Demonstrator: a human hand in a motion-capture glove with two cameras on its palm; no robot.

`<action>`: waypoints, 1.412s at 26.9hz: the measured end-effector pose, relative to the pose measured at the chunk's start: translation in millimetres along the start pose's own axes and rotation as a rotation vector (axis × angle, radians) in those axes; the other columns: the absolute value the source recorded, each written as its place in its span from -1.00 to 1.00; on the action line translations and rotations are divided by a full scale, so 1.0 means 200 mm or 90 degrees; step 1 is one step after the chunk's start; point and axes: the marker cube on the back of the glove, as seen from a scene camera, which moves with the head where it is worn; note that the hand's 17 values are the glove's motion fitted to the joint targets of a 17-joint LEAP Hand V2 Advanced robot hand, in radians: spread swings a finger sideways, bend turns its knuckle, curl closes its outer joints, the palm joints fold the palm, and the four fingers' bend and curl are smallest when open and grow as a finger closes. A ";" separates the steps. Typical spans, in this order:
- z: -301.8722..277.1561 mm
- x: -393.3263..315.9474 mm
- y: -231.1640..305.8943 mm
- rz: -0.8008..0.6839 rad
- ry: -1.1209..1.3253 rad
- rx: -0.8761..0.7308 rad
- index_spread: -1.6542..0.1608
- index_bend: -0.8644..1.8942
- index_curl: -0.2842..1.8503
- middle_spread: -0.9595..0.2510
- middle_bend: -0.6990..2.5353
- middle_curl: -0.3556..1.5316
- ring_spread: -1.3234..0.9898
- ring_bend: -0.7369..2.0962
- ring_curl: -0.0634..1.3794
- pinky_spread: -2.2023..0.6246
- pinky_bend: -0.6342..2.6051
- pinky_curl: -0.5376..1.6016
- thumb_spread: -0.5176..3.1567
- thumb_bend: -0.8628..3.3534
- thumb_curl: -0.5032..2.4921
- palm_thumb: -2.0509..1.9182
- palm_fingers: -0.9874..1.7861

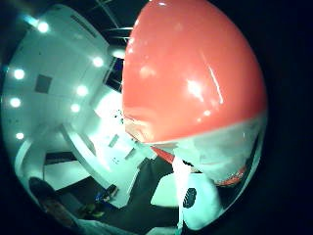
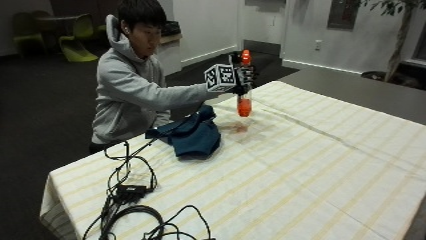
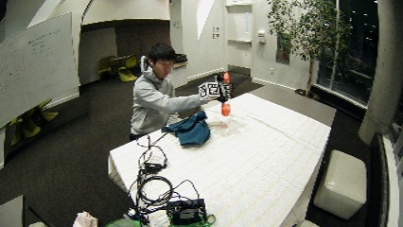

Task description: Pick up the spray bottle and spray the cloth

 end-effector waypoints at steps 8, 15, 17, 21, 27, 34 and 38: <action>0.10 0.15 0.07 0.006 0.014 0.001 0.56 -0.13 -0.21 0.36 -0.22 -0.10 -0.02 -0.06 -0.27 0.34 -0.34 -0.13 -0.67 -0.61 -0.15 0.54 0.71; 0.14 0.20 0.10 0.020 0.013 -0.010 0.56 -0.13 -0.20 0.36 -0.22 -0.10 -0.02 -0.06 -0.27 0.34 -0.34 -0.13 -0.67 -0.61 -0.15 0.54 0.71; 0.14 0.21 0.10 0.020 0.014 -0.016 0.56 -0.13 -0.21 0.36 -0.22 -0.10 -0.02 -0.06 -0.27 0.34 -0.34 -0.13 -0.67 -0.61 -0.15 0.54 0.71; 0.15 0.23 0.10 0.025 0.021 -0.047 0.56 -0.13 -0.21 0.36 -0.22 -0.10 -0.02 -0.06 -0.27 0.34 -0.34 -0.13 -0.67 -0.61 -0.15 0.54 0.71; 0.17 0.22 0.14 0.030 0.031 -0.175 0.55 -0.17 -0.21 0.36 -0.21 -0.09 -0.02 -0.07 -0.27 0.34 -0.34 -0.13 -0.67 -0.61 -0.16 0.54 0.63; 0.14 0.22 0.18 0.057 0.050 -0.333 0.54 -0.29 -0.25 0.33 -0.27 -0.10 0.00 -0.17 -0.29 0.44 -0.35 -0.11 -0.55 -0.60 -0.17 0.54 0.25; 0.07 0.25 0.20 0.058 0.065 -0.392 0.52 -0.35 -0.30 0.43 -0.32 -0.12 0.09 -0.29 -0.32 0.57 -0.26 -0.07 -0.48 -0.61 -0.18 0.53 -0.10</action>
